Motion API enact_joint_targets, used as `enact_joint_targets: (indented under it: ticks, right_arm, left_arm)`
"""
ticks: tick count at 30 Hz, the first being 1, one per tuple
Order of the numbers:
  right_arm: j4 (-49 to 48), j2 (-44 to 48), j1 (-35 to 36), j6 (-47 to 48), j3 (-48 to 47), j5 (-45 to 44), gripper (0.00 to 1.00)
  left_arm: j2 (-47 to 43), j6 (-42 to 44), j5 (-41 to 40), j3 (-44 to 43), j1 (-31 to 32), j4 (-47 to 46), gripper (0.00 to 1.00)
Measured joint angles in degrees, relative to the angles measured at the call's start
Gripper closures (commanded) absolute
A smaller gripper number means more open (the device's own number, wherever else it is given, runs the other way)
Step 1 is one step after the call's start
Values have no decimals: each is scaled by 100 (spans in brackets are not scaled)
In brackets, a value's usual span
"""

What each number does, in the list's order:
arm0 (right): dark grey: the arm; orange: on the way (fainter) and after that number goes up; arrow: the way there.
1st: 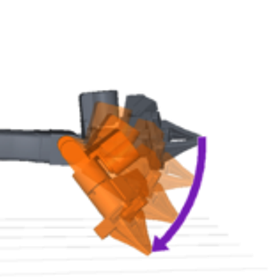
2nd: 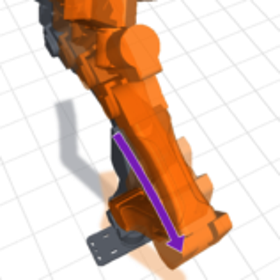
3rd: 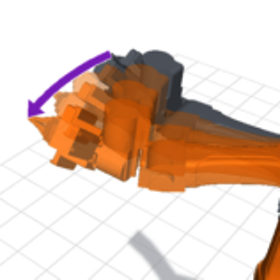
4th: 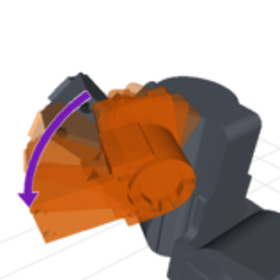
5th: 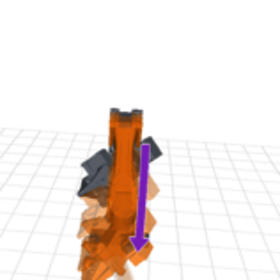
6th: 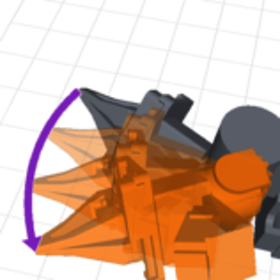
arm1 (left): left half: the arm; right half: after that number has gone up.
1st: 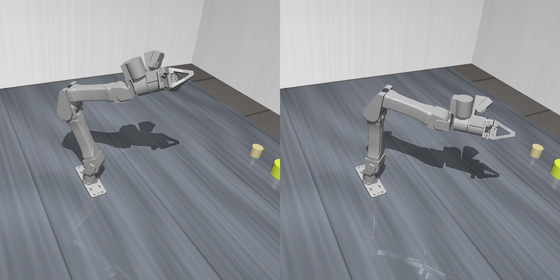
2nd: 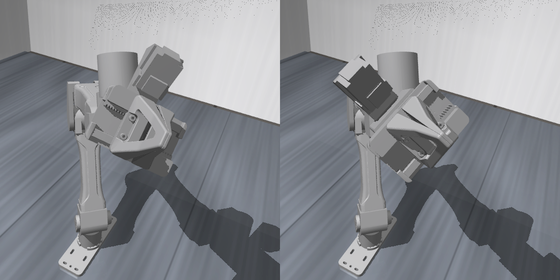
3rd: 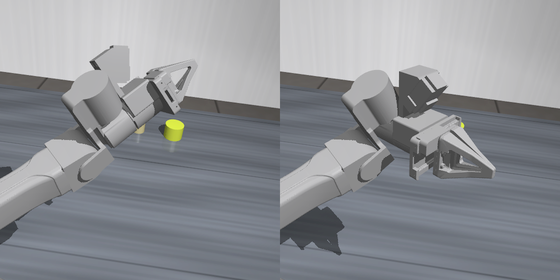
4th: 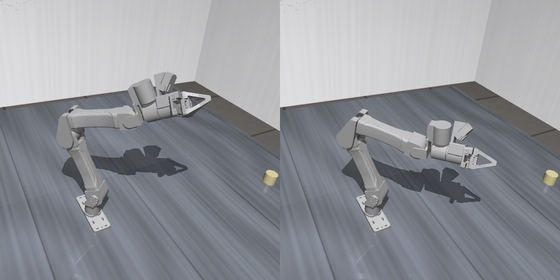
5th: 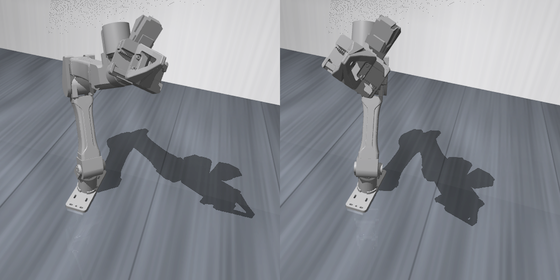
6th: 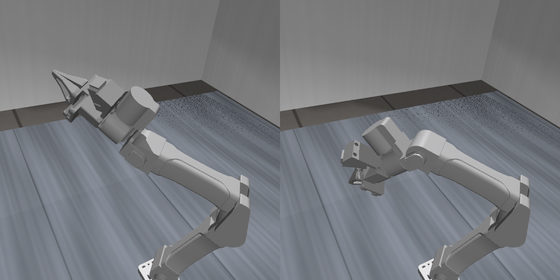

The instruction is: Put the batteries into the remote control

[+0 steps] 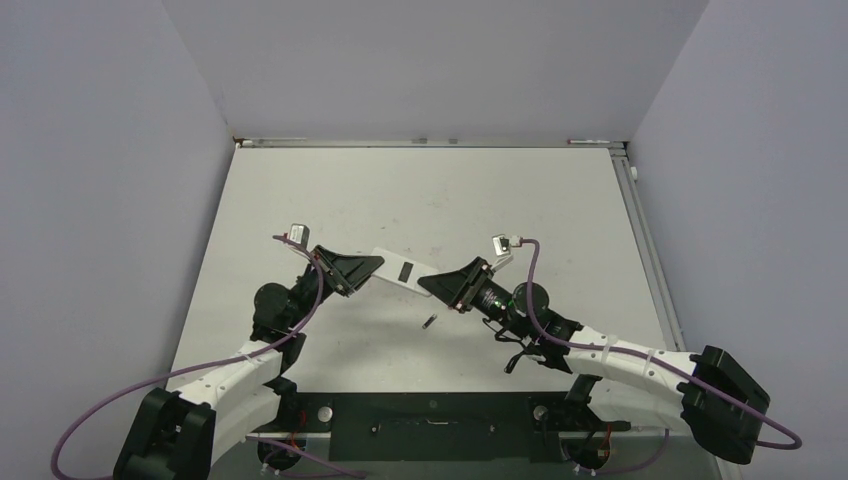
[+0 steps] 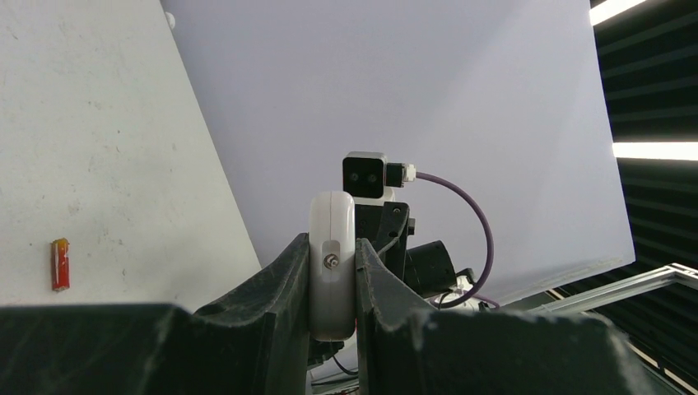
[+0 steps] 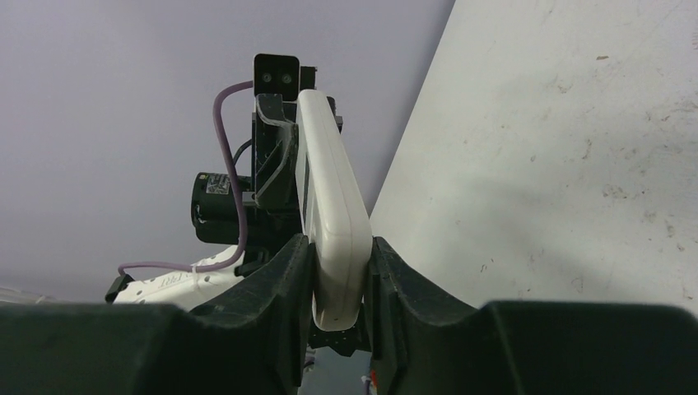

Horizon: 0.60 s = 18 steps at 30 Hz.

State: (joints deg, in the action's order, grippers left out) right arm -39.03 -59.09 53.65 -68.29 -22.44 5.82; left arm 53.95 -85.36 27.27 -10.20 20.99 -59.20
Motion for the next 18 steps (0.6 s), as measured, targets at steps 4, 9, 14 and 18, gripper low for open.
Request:
enact_joint_targets:
  ticks: [4,9,14,18]
  right_arm:
    - [-35,33,0,-42,0,-2,92]
    - [-31,164,2,-39,57,-4,91]
    - [31,474,35,-39,223,-22,92]
    - [92,669,66,-42,299,2,92]
  left_arm:
    - [-2,-2,0,0,0,-68,100]
    - [-17,-22,28,0,24,-101,100]
    - [-37,-50,181,-2,98,-103,100]
    - [-39,-87,293,-15,118,-107,100]
